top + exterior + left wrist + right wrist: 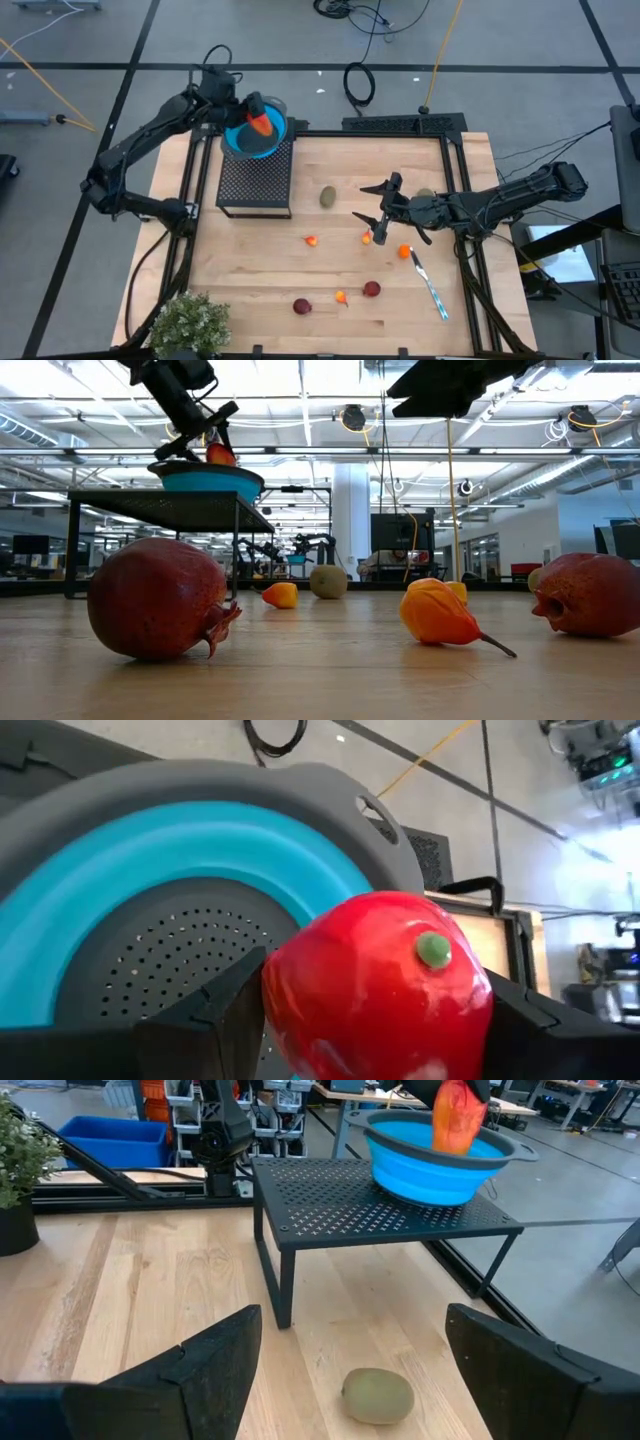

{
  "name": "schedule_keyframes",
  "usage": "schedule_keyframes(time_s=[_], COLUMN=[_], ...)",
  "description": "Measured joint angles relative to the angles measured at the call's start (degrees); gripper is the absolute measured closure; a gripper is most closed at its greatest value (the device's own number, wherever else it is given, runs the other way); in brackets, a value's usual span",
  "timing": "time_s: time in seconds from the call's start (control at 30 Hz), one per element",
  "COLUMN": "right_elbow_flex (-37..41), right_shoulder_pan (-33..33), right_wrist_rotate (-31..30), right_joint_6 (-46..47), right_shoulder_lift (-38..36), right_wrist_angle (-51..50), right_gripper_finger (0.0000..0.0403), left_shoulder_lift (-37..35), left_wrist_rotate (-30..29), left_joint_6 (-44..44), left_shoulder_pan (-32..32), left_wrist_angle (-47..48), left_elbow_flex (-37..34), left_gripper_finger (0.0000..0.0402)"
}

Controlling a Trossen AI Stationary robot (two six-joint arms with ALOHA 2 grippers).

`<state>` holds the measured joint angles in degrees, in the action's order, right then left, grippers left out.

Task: Pick & Place Fruit
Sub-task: Put the mango into the blue strainer bowl on the shelf

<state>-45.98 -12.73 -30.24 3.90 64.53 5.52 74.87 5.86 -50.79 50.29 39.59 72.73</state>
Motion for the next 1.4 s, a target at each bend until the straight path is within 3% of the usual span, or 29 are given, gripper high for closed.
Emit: schedule_keyframes(time_s=[0.43,0.7,1.17,1.4], right_elbow_flex=[0.0,0.0,0.0,0.0], right_shoulder_pan=[0.0,0.0,0.0,0.0], right_wrist_rotate=[0.0,0.02,0.02,0.02], right_joint_6=[-0.02,-0.02,-0.02,-0.02], right_shoulder_lift=[0.0,0.0,0.0,0.0], right_wrist_angle=[-0.02,-0.07,-0.09,-0.09], right_gripper_finger=[0.0097,0.0097,0.0097,0.0097], left_shoulder_lift=[3.24,5.66,6.18,6.16], left_wrist_rotate=[2.56,7.2,7.74,7.61], left_joint_6=[-0.35,-0.77,0.96,1.14], left_shoulder_pan=[1.01,2.3,2.57,2.57], left_wrist_angle=[2.38,2.46,2.27,2.14], left_elbow_flex=[0.0,0.01,0.02,0.02], left_gripper_finger=[0.0156,0.0156,0.0156,0.0124])
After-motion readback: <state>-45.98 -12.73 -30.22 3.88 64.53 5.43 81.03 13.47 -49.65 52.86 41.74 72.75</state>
